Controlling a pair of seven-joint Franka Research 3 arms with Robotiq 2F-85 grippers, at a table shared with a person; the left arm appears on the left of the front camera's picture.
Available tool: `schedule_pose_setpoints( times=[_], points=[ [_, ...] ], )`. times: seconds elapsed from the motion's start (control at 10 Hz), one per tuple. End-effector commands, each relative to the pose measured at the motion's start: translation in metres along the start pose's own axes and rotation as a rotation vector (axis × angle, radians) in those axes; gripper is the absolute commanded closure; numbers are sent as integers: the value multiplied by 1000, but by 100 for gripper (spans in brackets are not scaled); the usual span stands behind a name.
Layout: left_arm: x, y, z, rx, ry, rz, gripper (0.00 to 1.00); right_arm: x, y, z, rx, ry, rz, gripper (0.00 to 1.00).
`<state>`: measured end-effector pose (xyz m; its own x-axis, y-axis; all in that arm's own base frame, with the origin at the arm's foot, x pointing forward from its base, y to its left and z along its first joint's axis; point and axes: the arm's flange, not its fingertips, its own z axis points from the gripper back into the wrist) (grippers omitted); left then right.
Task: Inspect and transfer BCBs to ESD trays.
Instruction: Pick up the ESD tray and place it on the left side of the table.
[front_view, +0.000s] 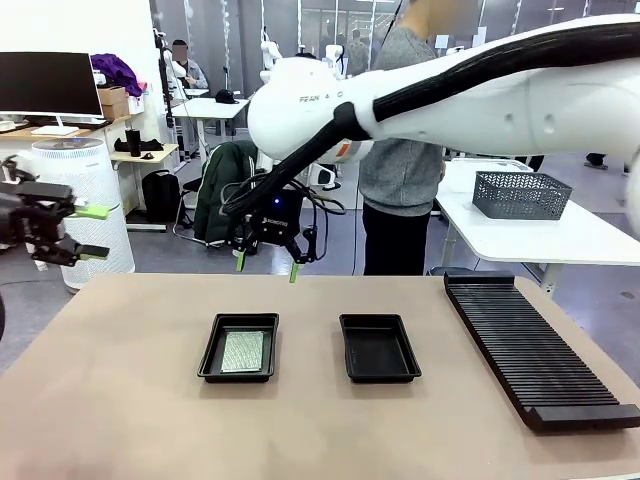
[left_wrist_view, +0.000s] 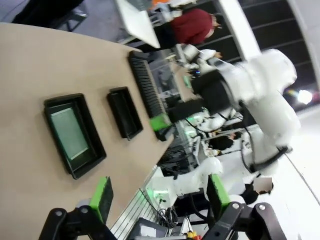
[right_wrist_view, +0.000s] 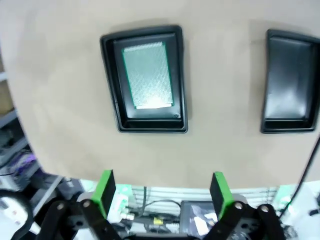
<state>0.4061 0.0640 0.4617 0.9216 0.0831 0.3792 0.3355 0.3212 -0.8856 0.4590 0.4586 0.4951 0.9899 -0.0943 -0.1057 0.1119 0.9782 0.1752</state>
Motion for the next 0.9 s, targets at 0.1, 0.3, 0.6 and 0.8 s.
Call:
schedule_pose_setpoints(
  times=[0.1,0.3,0.6,0.8],
  points=[
    [15,-25,-41,242,83,84,0,-27,-59,-6,154,-10,-8,0],
    [24,-32,-79,428,127,94,0,-28,-86,-9,207,-29,-7,0],
    [28,-31,-142,638,208,78,0,-28,-109,-10,235,-69,15,0],
    [23,-28,-179,752,253,80,0,-26,-121,-11,270,-89,41,0]
  ],
)
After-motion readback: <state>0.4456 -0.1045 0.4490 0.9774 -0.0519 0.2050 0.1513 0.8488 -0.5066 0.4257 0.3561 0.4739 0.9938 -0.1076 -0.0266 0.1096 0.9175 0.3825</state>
